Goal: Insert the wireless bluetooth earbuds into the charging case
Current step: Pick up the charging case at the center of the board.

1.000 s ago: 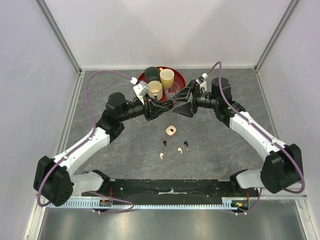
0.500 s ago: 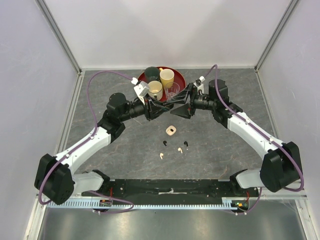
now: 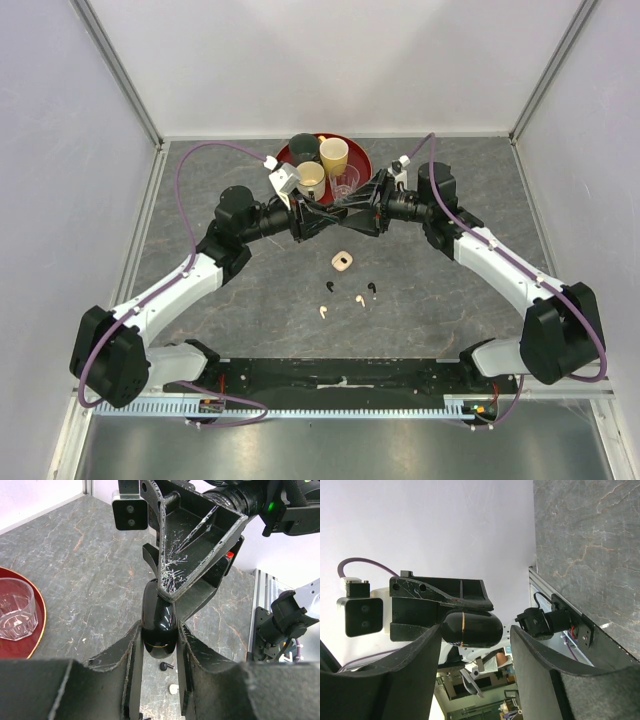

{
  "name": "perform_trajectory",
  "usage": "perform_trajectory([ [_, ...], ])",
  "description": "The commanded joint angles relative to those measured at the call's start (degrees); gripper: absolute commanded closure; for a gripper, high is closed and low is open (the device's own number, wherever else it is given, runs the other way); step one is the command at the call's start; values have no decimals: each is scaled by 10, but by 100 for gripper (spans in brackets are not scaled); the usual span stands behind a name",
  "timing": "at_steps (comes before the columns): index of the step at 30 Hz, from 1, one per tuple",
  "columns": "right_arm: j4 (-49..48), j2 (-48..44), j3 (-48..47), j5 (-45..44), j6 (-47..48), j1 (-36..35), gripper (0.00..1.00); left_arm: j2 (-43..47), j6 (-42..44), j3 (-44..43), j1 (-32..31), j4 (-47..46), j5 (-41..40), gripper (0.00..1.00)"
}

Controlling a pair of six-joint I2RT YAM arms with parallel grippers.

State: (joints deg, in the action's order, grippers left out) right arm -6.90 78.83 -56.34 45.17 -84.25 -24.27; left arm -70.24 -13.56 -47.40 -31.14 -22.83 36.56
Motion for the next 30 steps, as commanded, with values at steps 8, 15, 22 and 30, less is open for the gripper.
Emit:
perform_trajectory([
  [8, -60, 8, 10, -10, -35, -3, 35, -14, -9, -6, -1, -36, 26, 96],
  [15, -61, 6, 13, -11, -41, -2, 42, -15, -9, -3, -1, -37, 22, 96],
  [22, -65, 5, 15, -11, -42, -2, 64, -21, -19, -7, -1, -37, 19, 90],
  [30, -101, 5, 32, -10, -75, -2, 79, -24, -51, -8, 0, -41, -4, 78],
])
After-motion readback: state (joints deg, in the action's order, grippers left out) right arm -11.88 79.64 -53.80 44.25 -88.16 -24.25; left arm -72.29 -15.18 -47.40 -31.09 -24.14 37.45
